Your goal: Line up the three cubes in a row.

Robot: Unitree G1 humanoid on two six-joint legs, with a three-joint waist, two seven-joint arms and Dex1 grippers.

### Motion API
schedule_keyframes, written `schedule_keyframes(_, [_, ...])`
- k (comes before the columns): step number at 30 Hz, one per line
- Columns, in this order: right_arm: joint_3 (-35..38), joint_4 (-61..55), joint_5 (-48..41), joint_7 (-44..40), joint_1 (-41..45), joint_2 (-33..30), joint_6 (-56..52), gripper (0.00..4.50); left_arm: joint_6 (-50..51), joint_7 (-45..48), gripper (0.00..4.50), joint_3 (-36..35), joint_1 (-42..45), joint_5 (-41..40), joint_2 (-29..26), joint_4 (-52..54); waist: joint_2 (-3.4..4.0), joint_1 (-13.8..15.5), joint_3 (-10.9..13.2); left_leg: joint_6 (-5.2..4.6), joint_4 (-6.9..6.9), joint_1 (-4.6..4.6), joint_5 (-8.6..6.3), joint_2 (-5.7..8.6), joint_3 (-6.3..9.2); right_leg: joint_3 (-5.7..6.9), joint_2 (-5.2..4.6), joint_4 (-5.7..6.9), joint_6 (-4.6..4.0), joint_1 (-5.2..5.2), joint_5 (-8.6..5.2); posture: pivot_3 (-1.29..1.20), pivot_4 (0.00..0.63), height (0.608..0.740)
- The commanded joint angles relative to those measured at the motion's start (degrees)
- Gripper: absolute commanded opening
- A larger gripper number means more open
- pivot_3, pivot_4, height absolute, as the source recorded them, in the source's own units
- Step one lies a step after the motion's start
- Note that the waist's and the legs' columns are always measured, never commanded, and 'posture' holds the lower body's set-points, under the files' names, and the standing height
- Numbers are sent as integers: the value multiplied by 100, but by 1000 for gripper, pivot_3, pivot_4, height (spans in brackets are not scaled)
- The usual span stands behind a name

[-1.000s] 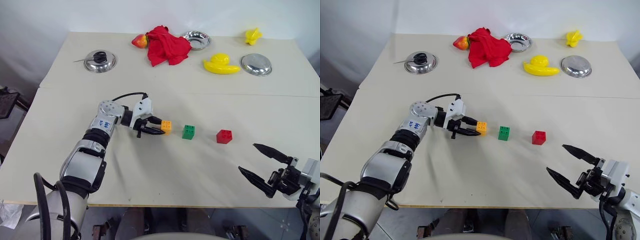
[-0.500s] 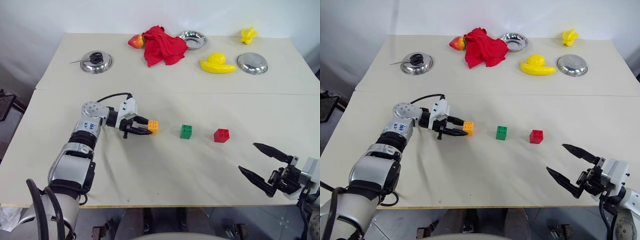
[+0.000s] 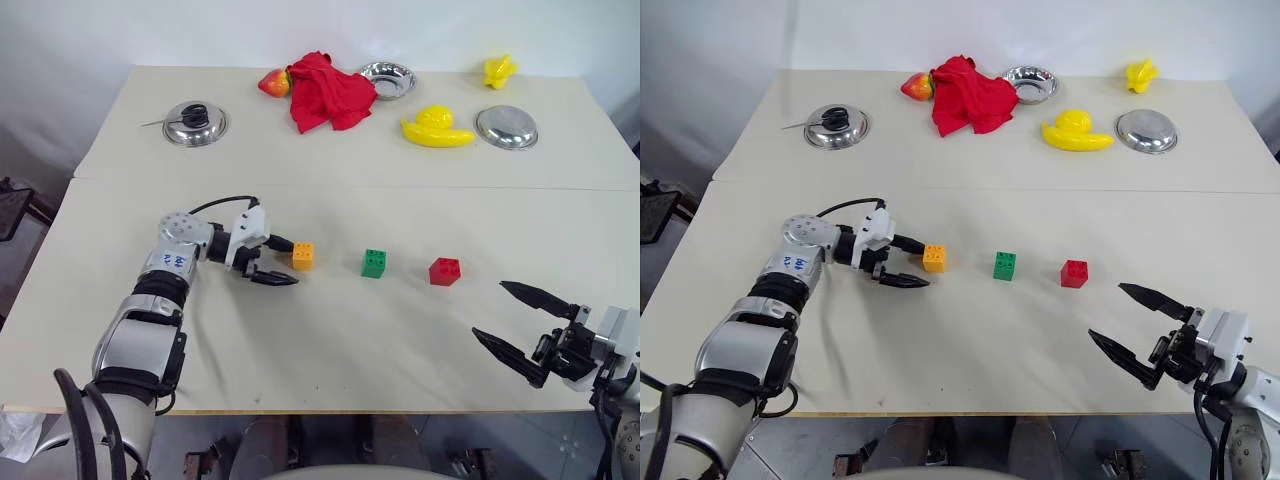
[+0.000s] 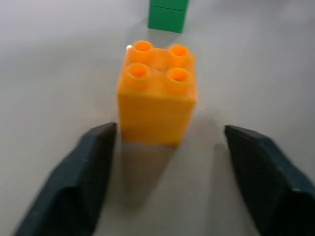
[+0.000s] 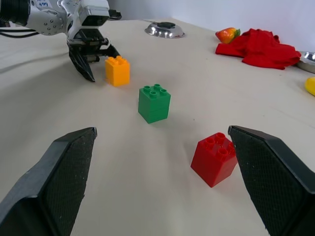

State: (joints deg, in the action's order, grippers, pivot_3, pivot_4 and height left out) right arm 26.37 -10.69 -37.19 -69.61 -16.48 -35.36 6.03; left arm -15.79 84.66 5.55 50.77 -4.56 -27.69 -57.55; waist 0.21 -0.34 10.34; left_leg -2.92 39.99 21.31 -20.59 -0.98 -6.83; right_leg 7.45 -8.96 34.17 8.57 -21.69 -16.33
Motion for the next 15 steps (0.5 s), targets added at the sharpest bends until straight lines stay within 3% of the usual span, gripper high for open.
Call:
schedule_keyframes(1, [278, 159, -137, -232, 12, -297, -44, 4500, 350, 614, 3703, -458, -645, -629, -754, 1118, 0, -29, 0, 0, -1, 1, 0, -3, -1, 0, 1, 0, -1, -3, -1, 0, 150, 740])
schedule_keyframes(7, [767, 921, -211, -845, -65, -832, -43, 4500, 1244, 264, 3703, -1393, -2658, -1587, -1900, 3078, 5, -117, 2, 2, -3, -4, -1, -2, 8, 1, -14, 5, -6, 2, -3, 0, 150, 740])
schedule_keyframes(15, [766, 1830, 52, -1254, 318, -1066, 297, 4500, 1880, -1368, 3703, -2641, -5197, -1958, -1821, 5395, 11, -6, 7, -9, 0, -10, -9, 19, 26, -13, -90, -12, -6, 13, -3, 0, 150, 740])
